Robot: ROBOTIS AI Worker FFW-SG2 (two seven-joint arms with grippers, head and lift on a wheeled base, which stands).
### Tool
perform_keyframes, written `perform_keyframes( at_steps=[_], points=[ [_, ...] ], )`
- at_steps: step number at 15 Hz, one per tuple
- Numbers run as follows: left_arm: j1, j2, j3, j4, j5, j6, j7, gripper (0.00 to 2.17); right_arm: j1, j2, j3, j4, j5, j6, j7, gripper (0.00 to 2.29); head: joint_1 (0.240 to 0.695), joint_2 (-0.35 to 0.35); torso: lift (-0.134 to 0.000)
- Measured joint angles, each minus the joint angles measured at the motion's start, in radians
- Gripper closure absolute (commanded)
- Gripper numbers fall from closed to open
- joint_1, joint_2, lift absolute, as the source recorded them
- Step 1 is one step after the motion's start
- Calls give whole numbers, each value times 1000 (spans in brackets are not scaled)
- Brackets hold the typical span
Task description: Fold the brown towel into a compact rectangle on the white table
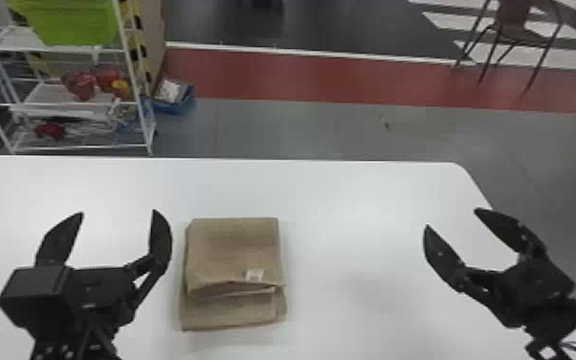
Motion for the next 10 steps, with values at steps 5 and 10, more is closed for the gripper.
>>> perform_keyframes(
  at_steps=[5,10],
  points=[
    [8,4,5,-8,-3,-2,-21,53,8,0,-6,6,-38,-16,0,66,695,-149,-122],
    [16,4,3,-25,-5,3,-29,53,10,0,18,-1,-48,-23,-14,66,695,-139,-122]
  ],
)
